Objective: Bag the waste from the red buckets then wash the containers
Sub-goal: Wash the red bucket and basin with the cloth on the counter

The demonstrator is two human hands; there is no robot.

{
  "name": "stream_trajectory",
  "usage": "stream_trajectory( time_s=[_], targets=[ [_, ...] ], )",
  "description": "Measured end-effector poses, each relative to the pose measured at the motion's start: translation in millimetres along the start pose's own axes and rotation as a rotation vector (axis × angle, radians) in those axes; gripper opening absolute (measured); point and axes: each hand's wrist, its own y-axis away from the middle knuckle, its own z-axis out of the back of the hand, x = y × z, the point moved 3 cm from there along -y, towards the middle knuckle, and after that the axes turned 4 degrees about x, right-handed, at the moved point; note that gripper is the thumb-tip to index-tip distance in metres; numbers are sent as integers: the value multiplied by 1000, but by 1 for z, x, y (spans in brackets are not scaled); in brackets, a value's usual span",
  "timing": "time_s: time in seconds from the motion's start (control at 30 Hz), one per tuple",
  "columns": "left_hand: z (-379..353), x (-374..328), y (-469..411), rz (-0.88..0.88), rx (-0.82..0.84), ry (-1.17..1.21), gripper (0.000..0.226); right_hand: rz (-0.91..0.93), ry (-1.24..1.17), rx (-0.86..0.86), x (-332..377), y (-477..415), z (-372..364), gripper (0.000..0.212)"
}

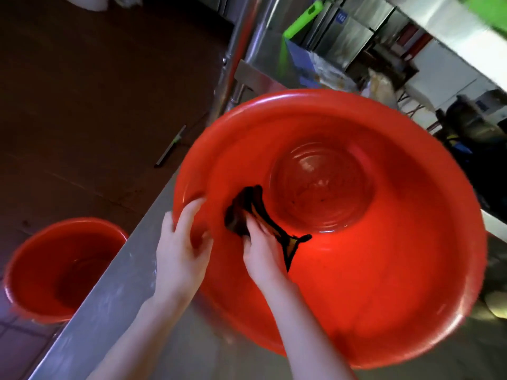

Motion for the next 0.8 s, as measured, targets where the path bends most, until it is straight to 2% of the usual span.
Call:
stream_trajectory(
  time_s=[0.1,0.27,0.37,0.47,0.6,0.8],
  targets=[
    [22,-23,-17,-72,47,-74,74,89,-78,-52,20,31,14,56],
    [53,-59,-35,-139,128,-162,77,177,-229,-39,43,42,33,57],
    [69,-90,-52,-213,120,-264,79,155,-359,-28,52,32,52,51],
    [82,-120,-70,-293,127,-351,76,141,-474,-114,56,24,71,40],
    [93,-152,-89,-407,148,-499,71,49,-608,-151,39,12,90,38],
    [82,-176,-97,-396,171,-626,72,-16,-618,-239,-4,-7,121,40]
  ],
)
